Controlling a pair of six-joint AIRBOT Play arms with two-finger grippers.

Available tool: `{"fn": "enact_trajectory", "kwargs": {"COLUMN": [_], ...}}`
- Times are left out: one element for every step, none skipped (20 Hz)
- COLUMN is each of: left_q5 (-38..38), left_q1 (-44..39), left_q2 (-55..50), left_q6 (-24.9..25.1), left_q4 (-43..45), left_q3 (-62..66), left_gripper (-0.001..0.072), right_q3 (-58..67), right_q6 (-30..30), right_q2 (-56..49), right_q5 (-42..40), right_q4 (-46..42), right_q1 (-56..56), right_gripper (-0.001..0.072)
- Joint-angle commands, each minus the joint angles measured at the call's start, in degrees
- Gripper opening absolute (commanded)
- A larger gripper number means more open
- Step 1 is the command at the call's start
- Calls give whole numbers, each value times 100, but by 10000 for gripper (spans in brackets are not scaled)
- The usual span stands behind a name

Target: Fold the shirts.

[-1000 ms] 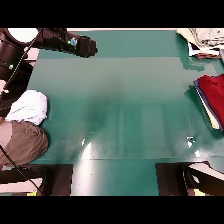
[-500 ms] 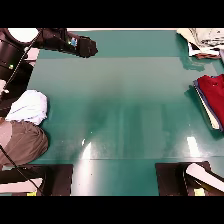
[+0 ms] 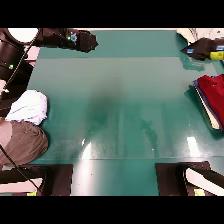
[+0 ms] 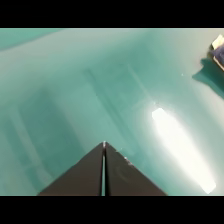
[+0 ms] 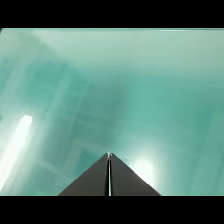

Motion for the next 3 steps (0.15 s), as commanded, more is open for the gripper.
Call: {"fn": "enact_trajectory", "kwargs": {"left_q5": [219, 216, 216], "left_q1": [0, 0, 0], "left_q2": [-2, -2, -2], "left_q6": [0, 0, 0], "left_q4": [0, 2, 0], "left_q3": [4, 4, 4], "left_gripper": [23, 22, 23], "right_q3": [7, 7, 7], "right_q6": [-35, -33, -33], "right_q2": [2, 2, 2], "right_q5": [-59, -57, -57], "right_q4": [9, 11, 13], "right_q1": [400, 400, 396], "right_gripper": [19, 19, 19]}}
